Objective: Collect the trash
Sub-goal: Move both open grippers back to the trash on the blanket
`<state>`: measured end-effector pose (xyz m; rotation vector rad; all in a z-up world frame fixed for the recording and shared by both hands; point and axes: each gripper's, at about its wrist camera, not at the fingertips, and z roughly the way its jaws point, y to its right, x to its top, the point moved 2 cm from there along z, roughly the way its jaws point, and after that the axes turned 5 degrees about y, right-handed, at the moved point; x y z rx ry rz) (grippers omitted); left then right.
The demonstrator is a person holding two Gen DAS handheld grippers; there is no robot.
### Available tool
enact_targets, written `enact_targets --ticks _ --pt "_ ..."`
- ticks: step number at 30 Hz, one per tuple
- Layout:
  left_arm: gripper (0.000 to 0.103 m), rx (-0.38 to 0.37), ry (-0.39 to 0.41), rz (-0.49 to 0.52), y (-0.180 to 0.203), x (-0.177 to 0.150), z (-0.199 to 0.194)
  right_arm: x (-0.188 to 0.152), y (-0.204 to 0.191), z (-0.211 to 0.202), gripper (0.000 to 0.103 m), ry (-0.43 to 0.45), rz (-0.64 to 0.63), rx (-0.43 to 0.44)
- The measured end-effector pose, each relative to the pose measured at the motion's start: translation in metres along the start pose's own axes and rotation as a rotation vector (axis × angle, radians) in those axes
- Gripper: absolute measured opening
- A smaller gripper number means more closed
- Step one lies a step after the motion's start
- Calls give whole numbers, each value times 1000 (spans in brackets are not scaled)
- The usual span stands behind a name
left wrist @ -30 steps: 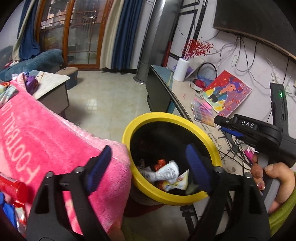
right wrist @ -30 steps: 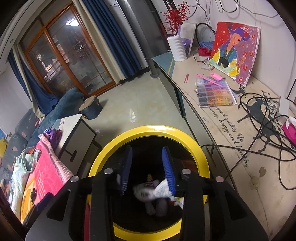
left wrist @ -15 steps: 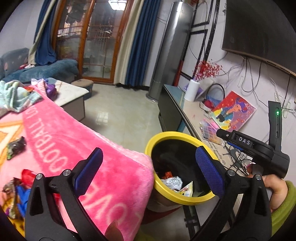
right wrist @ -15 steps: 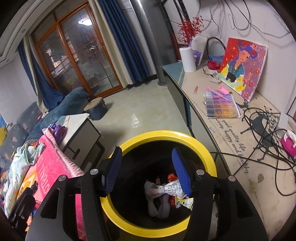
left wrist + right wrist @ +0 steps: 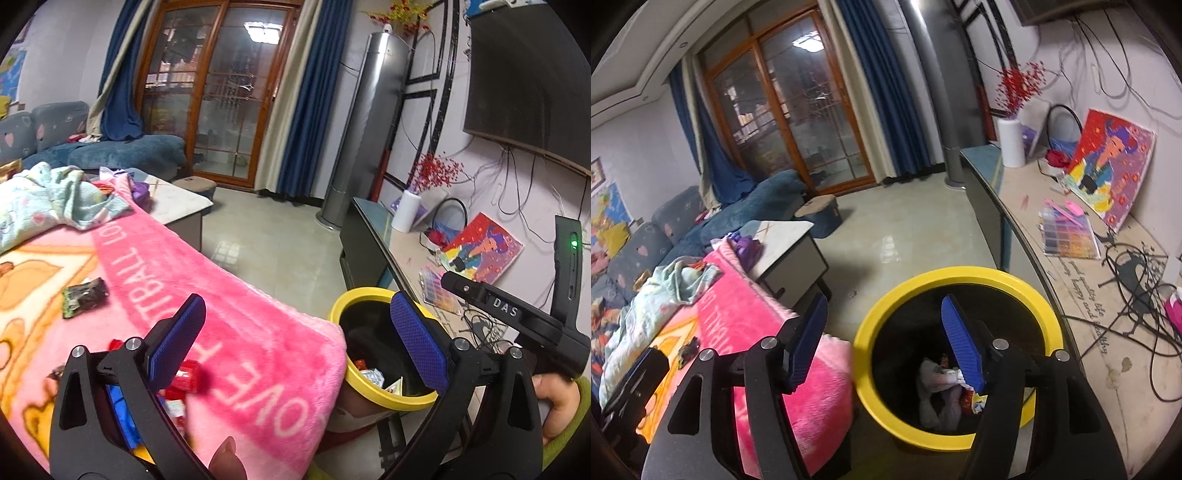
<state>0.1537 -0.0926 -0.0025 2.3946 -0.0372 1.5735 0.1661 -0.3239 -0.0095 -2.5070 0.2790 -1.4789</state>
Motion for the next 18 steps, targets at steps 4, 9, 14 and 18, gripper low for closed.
enact_targets --ticks 4,9,14,18 --pt "92 24 19 -10 -11 2 -10 -2 -18 -8 65 8 -32 30" --pt "92 52 39 -31 -28 5 -21 -6 -39 -14 65 10 -66 65" --pt "92 76 56 -55 -42 8 -30 -11 -55 -19 66 16 -99 96" --pt "92 99 69 -72 -54 9 -38 -15 -70 -22 66 14 -129 124"
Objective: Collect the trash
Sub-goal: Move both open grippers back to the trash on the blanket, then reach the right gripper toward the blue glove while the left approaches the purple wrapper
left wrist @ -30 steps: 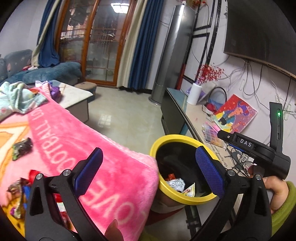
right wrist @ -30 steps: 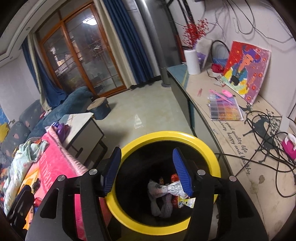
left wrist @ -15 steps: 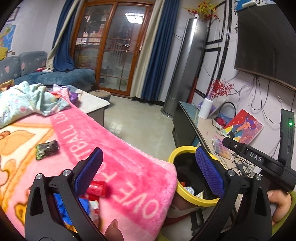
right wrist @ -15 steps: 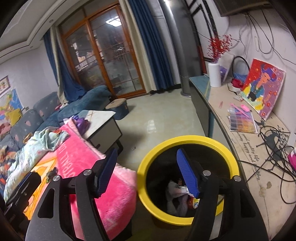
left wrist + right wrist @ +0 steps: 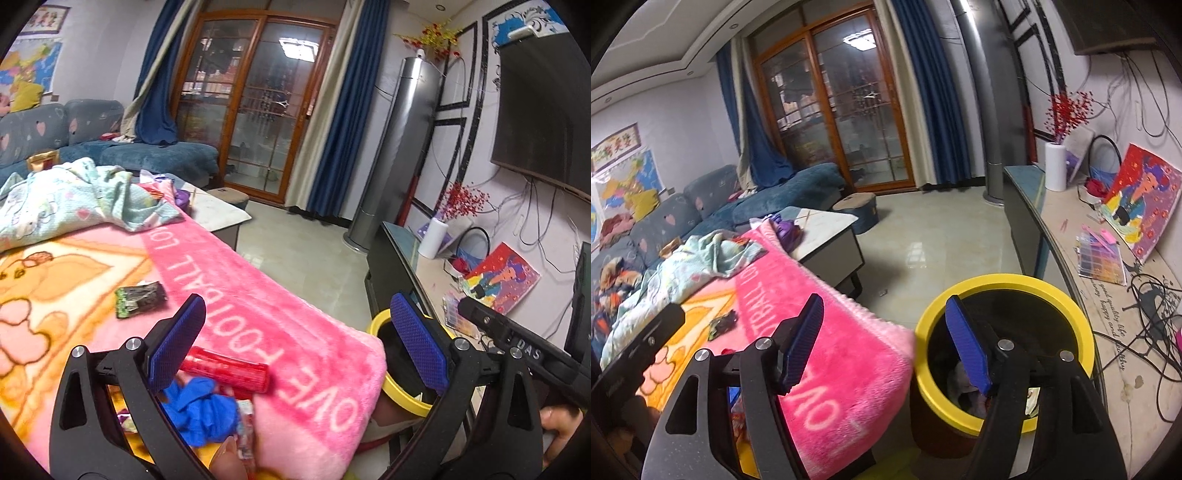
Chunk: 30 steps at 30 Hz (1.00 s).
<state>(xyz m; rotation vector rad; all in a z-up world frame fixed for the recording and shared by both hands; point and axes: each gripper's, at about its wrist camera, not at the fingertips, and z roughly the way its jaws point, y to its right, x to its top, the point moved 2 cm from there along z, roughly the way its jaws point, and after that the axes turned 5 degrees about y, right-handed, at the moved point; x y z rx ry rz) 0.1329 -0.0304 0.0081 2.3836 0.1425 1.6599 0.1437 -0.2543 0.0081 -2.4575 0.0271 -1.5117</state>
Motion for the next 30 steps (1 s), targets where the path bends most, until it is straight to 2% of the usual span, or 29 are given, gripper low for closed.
enact_targets --ticks 16,30 --pt "92 90 48 -64 -53 10 -23 -15 -58 -6 68 1 -132 112" --pt "92 174 70 -93 -99 14 -48 -31 -104 -5 68 -55 -236 223"
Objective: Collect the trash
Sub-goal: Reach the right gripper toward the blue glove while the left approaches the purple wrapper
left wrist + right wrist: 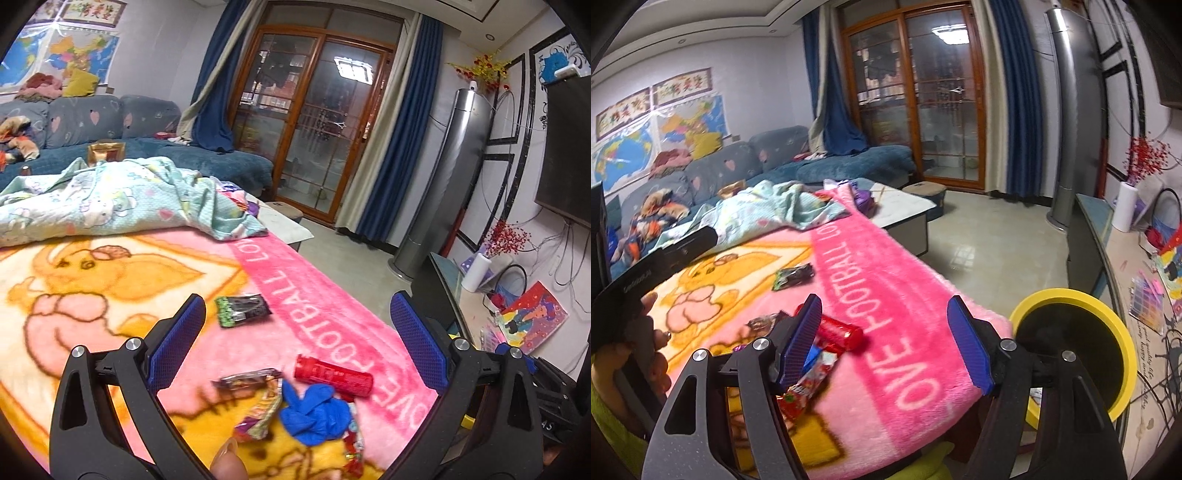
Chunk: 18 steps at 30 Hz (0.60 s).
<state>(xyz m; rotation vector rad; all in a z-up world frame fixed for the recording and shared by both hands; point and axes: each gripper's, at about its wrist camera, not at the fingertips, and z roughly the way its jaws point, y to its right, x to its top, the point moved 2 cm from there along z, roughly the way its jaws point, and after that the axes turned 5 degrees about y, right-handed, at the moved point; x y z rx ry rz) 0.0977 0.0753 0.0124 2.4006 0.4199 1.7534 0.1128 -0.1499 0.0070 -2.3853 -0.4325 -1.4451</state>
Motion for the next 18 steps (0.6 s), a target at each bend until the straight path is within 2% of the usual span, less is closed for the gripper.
enact_targets --ticks 6,12,18 --pt "92 26 -9 15 -13 0 -5 -5 -20 7 68 -35 -43 57" --pt "92 54 -53 40 -26 -6 -5 -16 -36 20 68 -89 -82 100" --pt "91 57 -101 17 -42 -14 -4 -21 -47 32 67 -136 -94 131"
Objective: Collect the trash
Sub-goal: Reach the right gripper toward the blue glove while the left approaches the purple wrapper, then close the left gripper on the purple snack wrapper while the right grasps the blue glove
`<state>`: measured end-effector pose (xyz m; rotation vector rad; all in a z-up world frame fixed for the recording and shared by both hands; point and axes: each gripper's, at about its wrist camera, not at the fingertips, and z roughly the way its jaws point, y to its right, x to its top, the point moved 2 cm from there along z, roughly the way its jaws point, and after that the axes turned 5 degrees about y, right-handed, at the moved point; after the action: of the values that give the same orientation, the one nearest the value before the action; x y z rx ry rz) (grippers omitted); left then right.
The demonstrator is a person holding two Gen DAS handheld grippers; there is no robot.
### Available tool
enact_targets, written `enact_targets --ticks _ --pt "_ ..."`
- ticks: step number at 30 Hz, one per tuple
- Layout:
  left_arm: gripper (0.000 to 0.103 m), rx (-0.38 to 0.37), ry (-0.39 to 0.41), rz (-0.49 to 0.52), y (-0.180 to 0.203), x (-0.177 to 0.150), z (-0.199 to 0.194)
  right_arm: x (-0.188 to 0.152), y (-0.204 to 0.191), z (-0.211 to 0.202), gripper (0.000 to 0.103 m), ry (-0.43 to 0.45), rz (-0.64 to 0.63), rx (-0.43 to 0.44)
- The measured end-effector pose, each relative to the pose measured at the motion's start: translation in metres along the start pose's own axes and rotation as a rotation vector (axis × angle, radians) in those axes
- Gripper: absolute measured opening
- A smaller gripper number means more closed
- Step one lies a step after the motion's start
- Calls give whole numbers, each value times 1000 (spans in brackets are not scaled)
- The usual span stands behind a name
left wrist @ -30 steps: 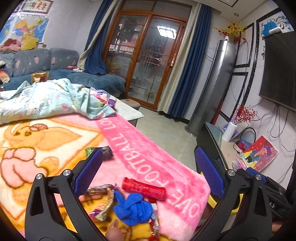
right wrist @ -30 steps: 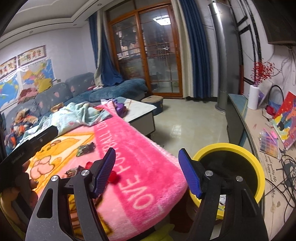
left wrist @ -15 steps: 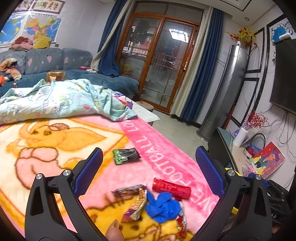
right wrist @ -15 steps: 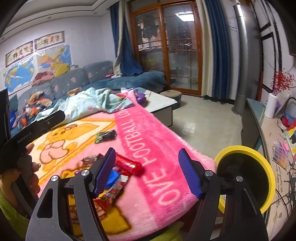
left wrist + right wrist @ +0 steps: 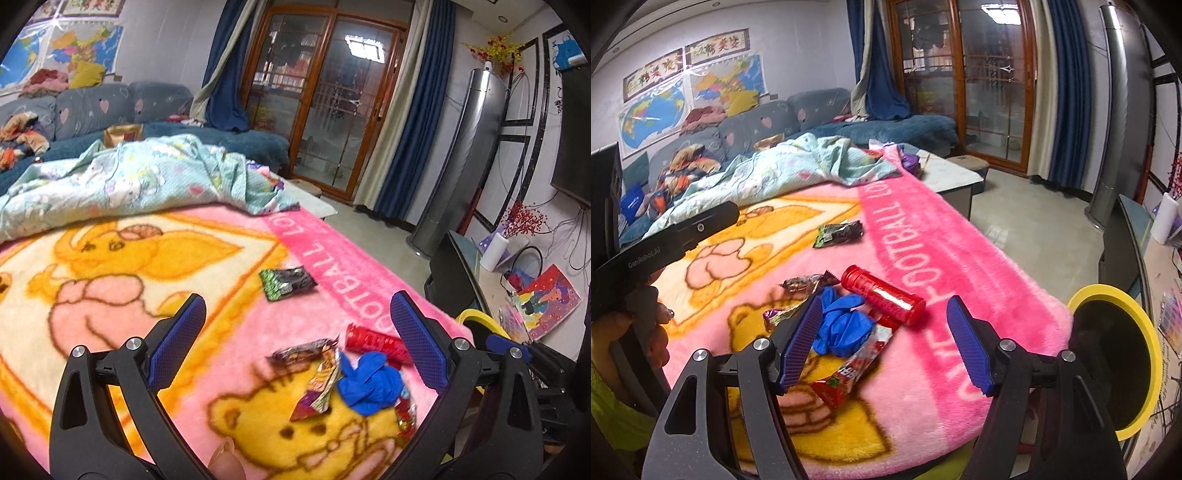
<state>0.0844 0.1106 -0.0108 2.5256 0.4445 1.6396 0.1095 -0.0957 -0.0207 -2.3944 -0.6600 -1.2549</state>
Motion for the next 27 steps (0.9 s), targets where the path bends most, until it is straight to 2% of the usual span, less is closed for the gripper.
enact_targets --ticks 5,9,13,15,17,19,27 --pt "91 -4 -45 -18 -13 -11 4 -1 -7 13 67 -43 -19 23" --pt "82 -19 -91 -23 -19 -22 8 -7 -13 31 67 -95 -33 46" --pt "80 -58 -181 -15 -23 -35 16 -13 -18 46 61 -138 -63 63" --pt "66 -77 -215 -21 -24 -42 20 -14 -21 52 58 -148 -79 69" --pt "62 -91 -253 -30 -25 -49 25 -15 -23 57 52 -160 -83 76" --pt "57 -115 -287 -42 -26 -54 29 -15 -24 62 50 -173 -86 91" --pt "47 -170 -346 -26 -15 -69 37 -22 -30 80 37 -226 -94 132"
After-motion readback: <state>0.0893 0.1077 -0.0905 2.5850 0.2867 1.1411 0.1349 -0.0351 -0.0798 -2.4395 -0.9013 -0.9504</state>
